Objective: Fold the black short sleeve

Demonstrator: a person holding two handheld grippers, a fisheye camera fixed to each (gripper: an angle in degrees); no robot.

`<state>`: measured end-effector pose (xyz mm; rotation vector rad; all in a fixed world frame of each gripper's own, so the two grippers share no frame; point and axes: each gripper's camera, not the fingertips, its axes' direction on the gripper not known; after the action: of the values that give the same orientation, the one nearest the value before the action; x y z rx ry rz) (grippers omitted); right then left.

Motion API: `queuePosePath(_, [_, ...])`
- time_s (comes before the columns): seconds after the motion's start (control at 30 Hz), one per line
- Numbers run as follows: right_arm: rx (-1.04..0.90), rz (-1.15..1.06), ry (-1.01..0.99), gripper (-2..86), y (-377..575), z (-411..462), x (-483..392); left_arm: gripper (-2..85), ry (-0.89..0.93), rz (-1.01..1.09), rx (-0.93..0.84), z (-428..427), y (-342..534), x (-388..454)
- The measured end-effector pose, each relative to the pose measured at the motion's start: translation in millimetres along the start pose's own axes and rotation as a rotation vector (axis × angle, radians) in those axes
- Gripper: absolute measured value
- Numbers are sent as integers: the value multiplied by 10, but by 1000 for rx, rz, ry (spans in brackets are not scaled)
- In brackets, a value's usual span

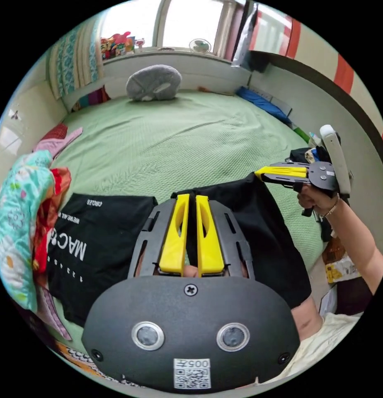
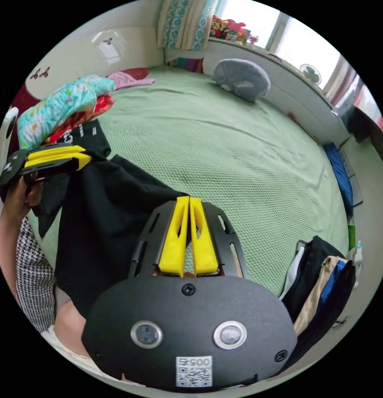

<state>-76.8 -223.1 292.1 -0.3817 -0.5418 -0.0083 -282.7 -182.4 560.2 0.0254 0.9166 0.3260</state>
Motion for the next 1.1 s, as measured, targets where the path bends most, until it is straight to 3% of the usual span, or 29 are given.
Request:
queuePosePath(0.1, [-33,71,-8,-13,-6,147,194,49,-56,-11,-97,263,-162,-111])
queuePosePath(0.17, [-163,122,-36,-14,46,401,284,56,-25,-77,-176,459,-133,-279])
queuePosePath(0.23, [-108,146,-46,-14,164,266,326,58,13,-181,-98,347,-13,-419])
queuePosePath(0.37, [-38,-14,-192,-8,756,-302,178,37,91,-230,97,-139,513,-544])
queuePosePath(0.47, [-70,-61,-222,10,1254,-536,38,64,195,-194,66,-305,953,-403])
queuePosePath(0.6, [-131,-117,-155,68,1808,-612,-149,102,137,-207,27,-373,1516,-121])
queuePosePath(0.73, [-168,59,-217,87,2226,-540,-8,120,100,-255,-69,-182,1932,20])
queuePosePath(0.87, [-164,144,-314,28,2367,-499,108,86,80,-289,-167,11,2021,51])
queuePosePath(1.1, [-116,82,-218,-13,2491,-818,168,51,76,-184,-150,-444,1964,215])
